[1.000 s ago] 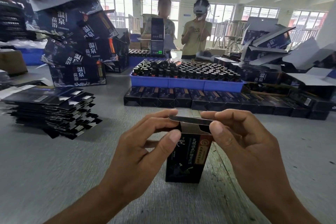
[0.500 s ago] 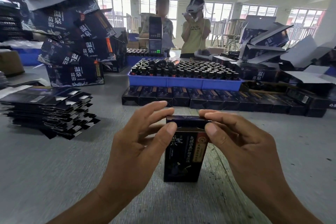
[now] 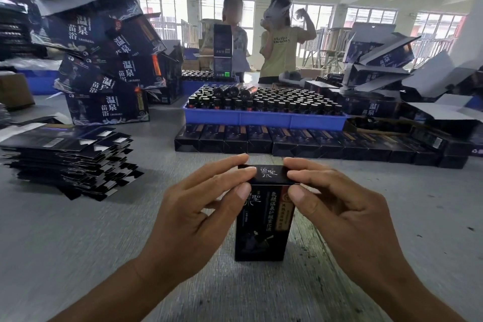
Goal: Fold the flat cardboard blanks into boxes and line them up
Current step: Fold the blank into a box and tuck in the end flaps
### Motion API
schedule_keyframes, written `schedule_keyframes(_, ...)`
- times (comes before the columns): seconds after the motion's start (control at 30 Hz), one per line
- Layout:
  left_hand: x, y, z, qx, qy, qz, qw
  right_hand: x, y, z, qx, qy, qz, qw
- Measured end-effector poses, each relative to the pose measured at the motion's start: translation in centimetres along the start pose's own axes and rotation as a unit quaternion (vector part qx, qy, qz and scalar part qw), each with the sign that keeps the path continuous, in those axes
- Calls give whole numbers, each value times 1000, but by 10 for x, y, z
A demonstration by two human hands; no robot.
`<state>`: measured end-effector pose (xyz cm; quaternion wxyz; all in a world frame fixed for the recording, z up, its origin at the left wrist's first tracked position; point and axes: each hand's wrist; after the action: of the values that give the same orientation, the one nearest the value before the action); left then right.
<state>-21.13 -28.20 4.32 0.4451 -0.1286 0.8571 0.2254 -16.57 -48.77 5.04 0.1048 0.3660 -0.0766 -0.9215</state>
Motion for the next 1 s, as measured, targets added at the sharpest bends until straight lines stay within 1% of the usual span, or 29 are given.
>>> schedule_keyframes(0.17, -3, 3, 4, -38, -36, 18, 998, -1, 1, -5, 37, 29, -4, 999)
schedule_keyframes(0.27, -1, 2, 8, -41, -29, 24, 998, -1, 0, -8, 84, 46, -4, 995)
schedule_keyframes(0.37, 5, 0, 12, -32, 12, 48, 998, -2, 0, -10, 91, 32, 4, 995)
schedule_keyframes(0.47, 11, 0, 15, -45, 74, 94, 992, -1, -1, -12, 109, 26, 17, 994)
schedule_keyframes(0.53, 12, 1, 18, -45, 116, 122, 985, 1, -2, -16, 145, 13, 38, 989)
schedule_keyframes(0.6, 10, 2, 19, -47, 144, 133, 979, 3, -4, -21, 186, -25, 79, 979)
schedule_keyframes(0.7, 8, -2, 17, -60, 151, 113, 980, 5, -9, -28, 222, -76, 143, 962)
schedule_keyframes(0.77, 9, -6, 17, -76, 155, 92, 981, 6, -13, -28, 225, -94, 151, 958)
schedule_keyframes(0.83, 9, -7, 20, -74, 180, 55, 979, 8, -17, -27, 229, -103, 153, 956)
schedule_keyframes(0.93, 4, -3, 29, -5, 264, -17, 964, 13, -21, -31, 286, -75, 181, 938)
schedule_keyframes(1.0, 1, -1, 34, 83, 313, -51, 945, 14, -23, -34, 329, -56, 200, 921)
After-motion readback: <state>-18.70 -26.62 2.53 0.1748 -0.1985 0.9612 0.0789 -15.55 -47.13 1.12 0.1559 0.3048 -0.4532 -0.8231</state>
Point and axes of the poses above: each hand's wrist, its own x-axis away from the middle knuckle, its own y-axis out of the back of the hand, z = x × y, and after that the axes turned 2 degrees about x, right-handed
